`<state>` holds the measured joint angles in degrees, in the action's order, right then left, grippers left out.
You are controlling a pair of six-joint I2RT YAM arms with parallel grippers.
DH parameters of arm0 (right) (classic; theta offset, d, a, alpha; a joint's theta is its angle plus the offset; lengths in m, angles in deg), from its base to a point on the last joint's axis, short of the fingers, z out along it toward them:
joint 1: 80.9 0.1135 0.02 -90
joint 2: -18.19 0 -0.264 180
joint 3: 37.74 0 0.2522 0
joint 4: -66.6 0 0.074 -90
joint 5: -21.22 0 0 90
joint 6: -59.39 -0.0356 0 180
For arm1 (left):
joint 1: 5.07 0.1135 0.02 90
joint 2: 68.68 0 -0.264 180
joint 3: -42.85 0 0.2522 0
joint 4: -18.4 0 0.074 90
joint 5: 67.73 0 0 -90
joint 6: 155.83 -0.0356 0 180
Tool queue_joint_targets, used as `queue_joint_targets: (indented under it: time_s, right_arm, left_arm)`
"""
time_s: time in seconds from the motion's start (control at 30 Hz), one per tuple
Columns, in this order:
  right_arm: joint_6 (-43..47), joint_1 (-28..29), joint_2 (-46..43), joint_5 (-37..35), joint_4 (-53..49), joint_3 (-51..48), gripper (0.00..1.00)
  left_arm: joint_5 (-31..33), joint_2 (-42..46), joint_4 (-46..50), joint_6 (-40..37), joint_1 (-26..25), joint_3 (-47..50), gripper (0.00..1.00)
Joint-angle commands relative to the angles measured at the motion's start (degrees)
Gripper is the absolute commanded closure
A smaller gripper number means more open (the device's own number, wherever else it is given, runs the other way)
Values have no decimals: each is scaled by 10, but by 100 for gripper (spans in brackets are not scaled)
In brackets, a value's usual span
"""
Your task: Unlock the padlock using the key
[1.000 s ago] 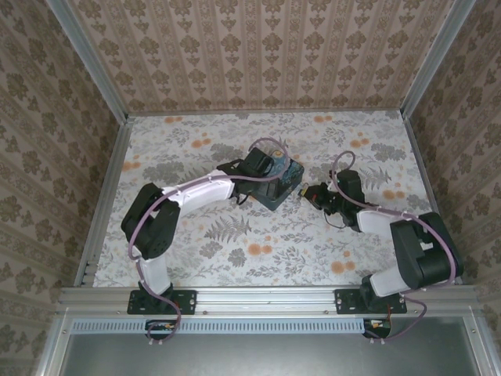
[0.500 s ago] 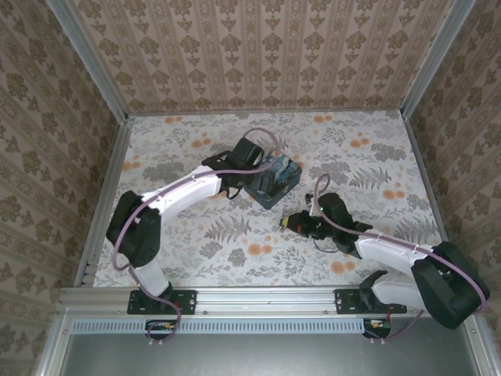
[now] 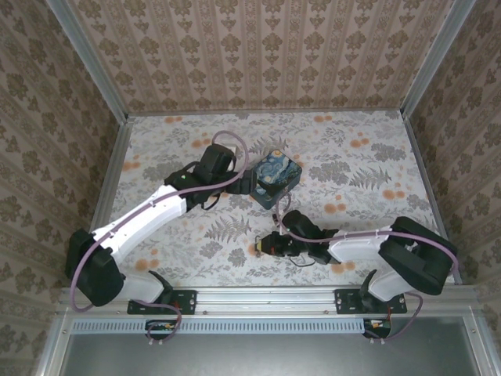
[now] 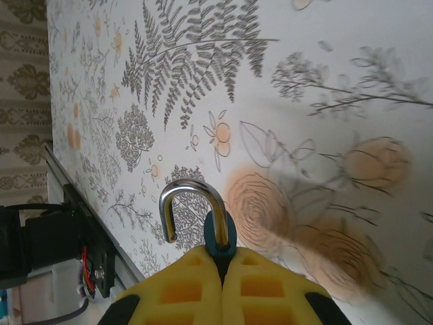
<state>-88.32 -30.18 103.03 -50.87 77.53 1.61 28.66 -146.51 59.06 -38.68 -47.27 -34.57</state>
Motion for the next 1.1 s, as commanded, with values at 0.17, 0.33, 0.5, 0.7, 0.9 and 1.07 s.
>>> queue_joint_targets:
  time_s: [0.17,0.33,0.5,0.7,0.9,1.07]
  right_arm:
    - [-1,-15,33,-37,26,6,100]
    - [2,-44,34,-38,27,-14,95]
    - [15,-76,12,-39,2,-27,77]
    - [35,-130,-45,-28,-46,-43,50]
    - [75,-188,-169,-26,-156,-36,15]
    - [128,-240,-264,-36,-278,5,1]
  left_arm:
    - [14,35,3,26,8,48,0]
    - [13,38,1,30,8,54,0]
    - [13,43,0,30,8,59,0]
    - [14,46,2,29,9,57,0]
    - [22,59,9,24,15,54,0]
    - [46,84,12,16,21,57,0]
